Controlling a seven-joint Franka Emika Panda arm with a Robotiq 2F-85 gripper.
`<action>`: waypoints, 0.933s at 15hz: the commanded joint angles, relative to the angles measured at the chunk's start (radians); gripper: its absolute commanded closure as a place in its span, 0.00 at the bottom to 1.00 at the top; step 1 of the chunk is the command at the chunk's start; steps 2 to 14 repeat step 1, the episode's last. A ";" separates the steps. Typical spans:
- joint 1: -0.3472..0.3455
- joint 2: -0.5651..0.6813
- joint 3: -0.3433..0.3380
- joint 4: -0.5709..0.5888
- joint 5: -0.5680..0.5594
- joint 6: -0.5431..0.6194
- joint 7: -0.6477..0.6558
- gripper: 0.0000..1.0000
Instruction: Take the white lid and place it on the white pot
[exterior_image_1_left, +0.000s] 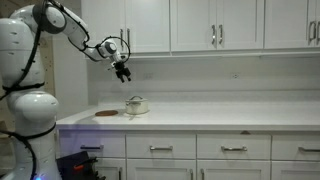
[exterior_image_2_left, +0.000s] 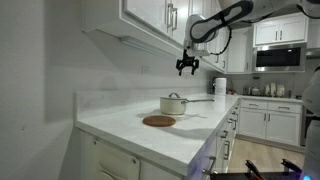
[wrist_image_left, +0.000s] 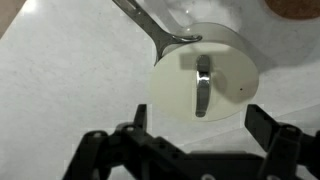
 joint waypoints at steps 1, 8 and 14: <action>-0.027 0.001 0.026 0.003 0.004 -0.003 -0.003 0.00; -0.027 0.001 0.026 0.003 0.004 -0.003 -0.003 0.00; -0.027 0.001 0.026 0.003 0.004 -0.003 -0.003 0.00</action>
